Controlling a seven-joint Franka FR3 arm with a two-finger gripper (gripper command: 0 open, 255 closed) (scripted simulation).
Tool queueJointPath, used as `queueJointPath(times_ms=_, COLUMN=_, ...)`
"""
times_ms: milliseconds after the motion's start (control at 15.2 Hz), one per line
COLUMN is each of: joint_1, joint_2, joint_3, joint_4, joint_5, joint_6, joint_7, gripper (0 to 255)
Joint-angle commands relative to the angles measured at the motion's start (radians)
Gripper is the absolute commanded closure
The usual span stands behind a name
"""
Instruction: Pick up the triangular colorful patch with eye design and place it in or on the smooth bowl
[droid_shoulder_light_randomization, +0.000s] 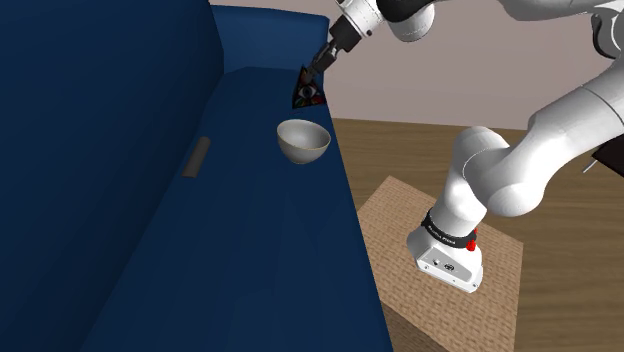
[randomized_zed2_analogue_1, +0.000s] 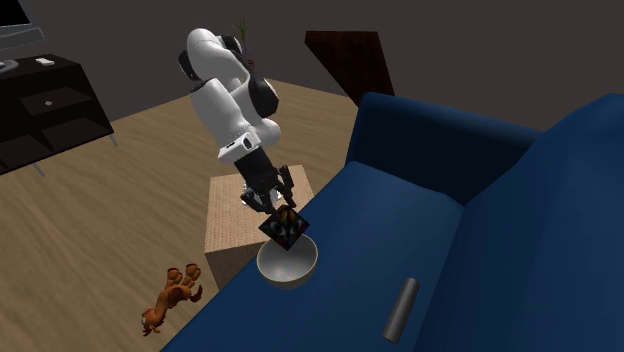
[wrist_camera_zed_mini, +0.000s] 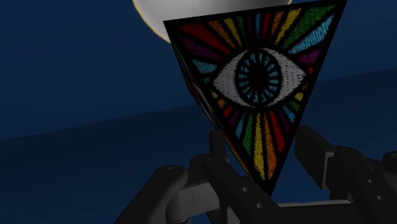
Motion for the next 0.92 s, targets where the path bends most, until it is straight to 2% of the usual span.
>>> queueJointPath(times_ms=0, joint_1=0.004, joint_2=0.003, joint_3=-0.009, joint_4=-0.022, joint_5=0.005, joint_6=0.025, joint_7=-0.013, gripper=255)
queueJointPath(times_ms=858, joint_1=0.065, joint_2=0.051, joint_3=-0.09, joint_4=-0.134, joint_5=0.061, joint_6=0.188, joint_7=-0.111, gripper=255)
